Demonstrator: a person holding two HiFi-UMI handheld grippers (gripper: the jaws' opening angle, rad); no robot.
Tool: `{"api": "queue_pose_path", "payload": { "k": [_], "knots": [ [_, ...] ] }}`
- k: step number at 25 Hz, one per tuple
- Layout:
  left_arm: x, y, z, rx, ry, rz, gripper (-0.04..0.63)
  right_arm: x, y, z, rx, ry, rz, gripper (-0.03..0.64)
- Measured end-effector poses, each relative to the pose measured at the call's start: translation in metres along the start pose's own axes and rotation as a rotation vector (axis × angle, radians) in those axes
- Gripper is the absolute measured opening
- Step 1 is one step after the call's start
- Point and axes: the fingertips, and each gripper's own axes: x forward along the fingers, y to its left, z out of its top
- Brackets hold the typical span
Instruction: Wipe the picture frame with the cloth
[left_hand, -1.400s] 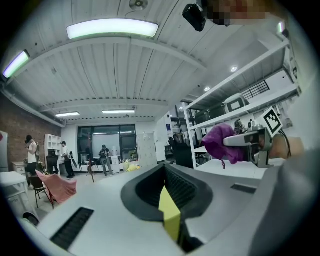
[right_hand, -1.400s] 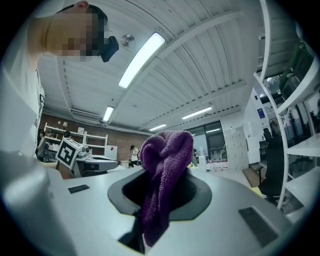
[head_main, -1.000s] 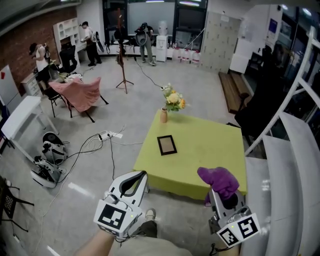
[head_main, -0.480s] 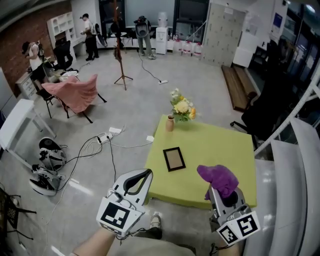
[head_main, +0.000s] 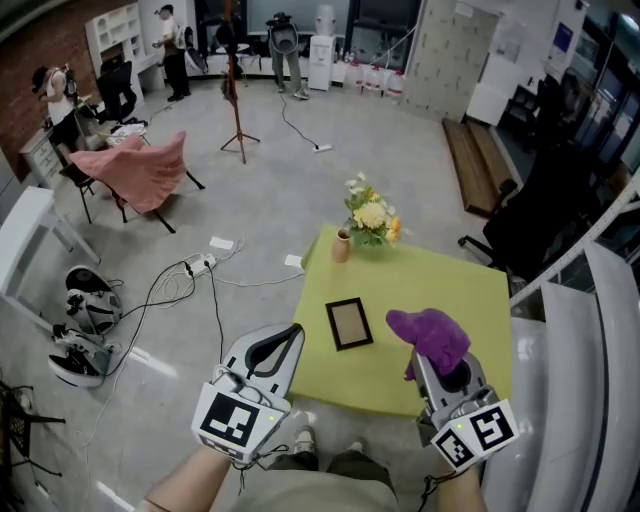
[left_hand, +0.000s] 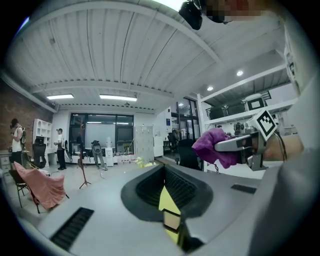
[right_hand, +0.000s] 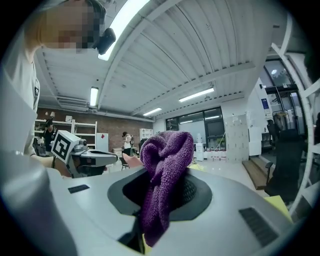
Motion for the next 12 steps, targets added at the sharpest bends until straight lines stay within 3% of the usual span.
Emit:
{"api": "queue_pose_path", "payload": {
  "k": [12],
  "knots": [
    [0.056, 0.023, -0.018, -0.045, 0.042, 0.075, 0.008, 0.073, -0.045, -0.027, 0.026, 0.083, 0.109, 0.089]
  ]
}}
